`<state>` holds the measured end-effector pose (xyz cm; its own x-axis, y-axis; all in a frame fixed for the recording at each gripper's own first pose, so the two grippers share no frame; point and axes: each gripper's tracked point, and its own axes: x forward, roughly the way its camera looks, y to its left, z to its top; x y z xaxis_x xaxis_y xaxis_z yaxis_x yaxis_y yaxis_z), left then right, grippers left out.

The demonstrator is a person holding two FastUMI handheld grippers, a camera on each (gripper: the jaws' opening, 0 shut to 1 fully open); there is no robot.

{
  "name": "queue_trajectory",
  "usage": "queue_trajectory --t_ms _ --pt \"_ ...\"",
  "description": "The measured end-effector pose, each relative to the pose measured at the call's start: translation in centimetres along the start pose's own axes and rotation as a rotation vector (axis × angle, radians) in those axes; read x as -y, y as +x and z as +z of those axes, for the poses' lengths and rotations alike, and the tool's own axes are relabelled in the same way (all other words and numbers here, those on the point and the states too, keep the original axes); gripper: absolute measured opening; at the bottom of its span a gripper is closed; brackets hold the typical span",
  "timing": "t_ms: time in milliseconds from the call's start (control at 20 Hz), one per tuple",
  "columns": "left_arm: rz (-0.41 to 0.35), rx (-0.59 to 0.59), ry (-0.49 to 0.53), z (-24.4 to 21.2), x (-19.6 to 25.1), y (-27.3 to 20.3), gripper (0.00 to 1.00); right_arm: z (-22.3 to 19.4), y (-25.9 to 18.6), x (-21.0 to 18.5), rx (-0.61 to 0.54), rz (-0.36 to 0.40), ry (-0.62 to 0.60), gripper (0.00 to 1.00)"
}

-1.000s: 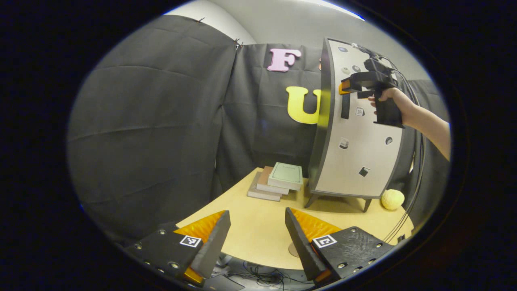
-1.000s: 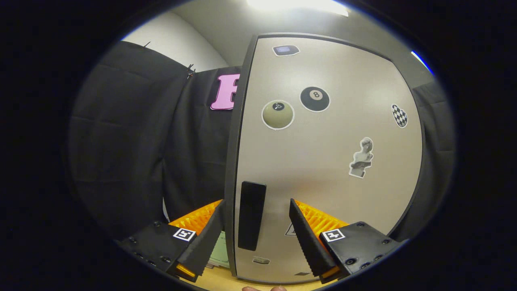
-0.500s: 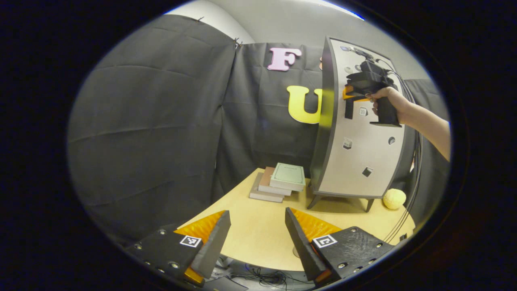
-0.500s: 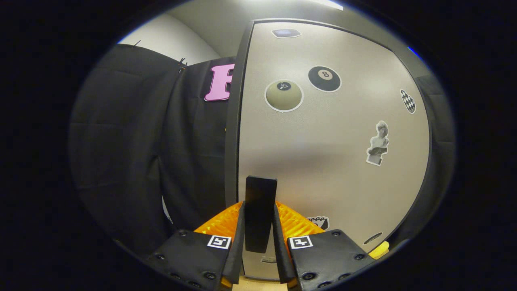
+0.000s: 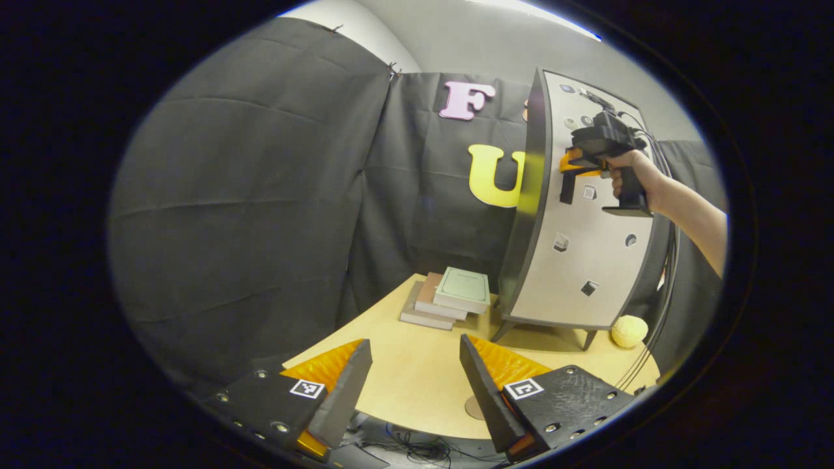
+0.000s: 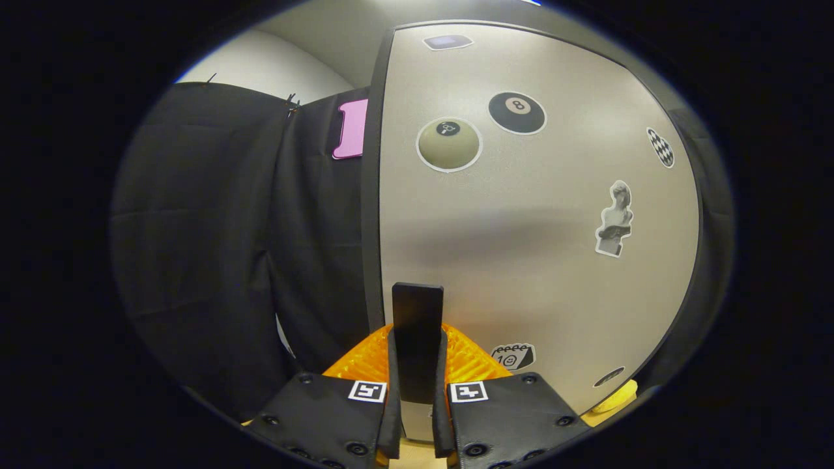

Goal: Open the cabinet door with the right hand, grasp the bottle in the cabinet with the left hand and place it on the coaster, then close the cabinet door with the right hand.

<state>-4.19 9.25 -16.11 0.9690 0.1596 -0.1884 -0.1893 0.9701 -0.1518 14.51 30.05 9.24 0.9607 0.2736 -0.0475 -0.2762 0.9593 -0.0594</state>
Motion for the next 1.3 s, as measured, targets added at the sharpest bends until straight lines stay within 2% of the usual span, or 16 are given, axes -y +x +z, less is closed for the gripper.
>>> queue_trajectory --t_ms 150,250,400,500,550,600,750,800,850,1050,1300 --pt "0.0 -0.002 0.005 0.1 0.5 -0.1 0.84 -0.3 -0.5 0.1 0.01 0.028 -0.012 0.22" --pt "-0.002 -0.001 0.01 0.2 1.1 -0.4 0.82 -0.3 -1.4 -0.1 0.009 0.056 -0.017 0.22" --pt "-0.036 -0.014 0.01 0.2 2.7 -0.3 0.82 -0.1 -3.3 -0.8 -0.009 0.098 -0.021 0.22" --pt "-0.064 -0.011 -0.01 1.0 4.3 -0.1 0.87 -0.1 -4.5 -1.0 -0.022 0.134 -0.028 0.22" --pt "-0.075 0.006 -0.018 2.0 5.0 0.0 0.82 -0.2 -5.2 -1.1 -0.026 0.155 -0.028 0.22" --pt "-0.084 0.025 -0.021 2.6 5.7 -0.6 0.82 -0.2 -5.8 -1.1 -0.026 0.176 -0.025 0.2" --pt "-0.054 0.062 -0.005 3.3 6.7 -2.7 0.84 -0.4 -7.6 -0.9 -0.015 0.236 -0.03 0.22" --pt "-0.041 0.069 -0.006 3.6 6.9 -3.0 0.82 -0.4 -8.1 -0.7 -0.014 0.256 -0.032 0.21" --pt "-0.029 0.072 -0.012 3.7 7.5 -3.6 0.84 -0.6 -8.6 -0.5 -0.015 0.275 -0.028 0.2" --pt "-0.014 0.068 -0.033 2.9 10.7 -7.1 0.82 -0.9 -9.6 -0.3 -0.023 0.335 -0.017 0.2" --pt "0.028 0.072 0.027 2.8 12.7 -11.1 0.82 -0.9 -9.7 0.3 -0.015 0.39 0.002 0.22"
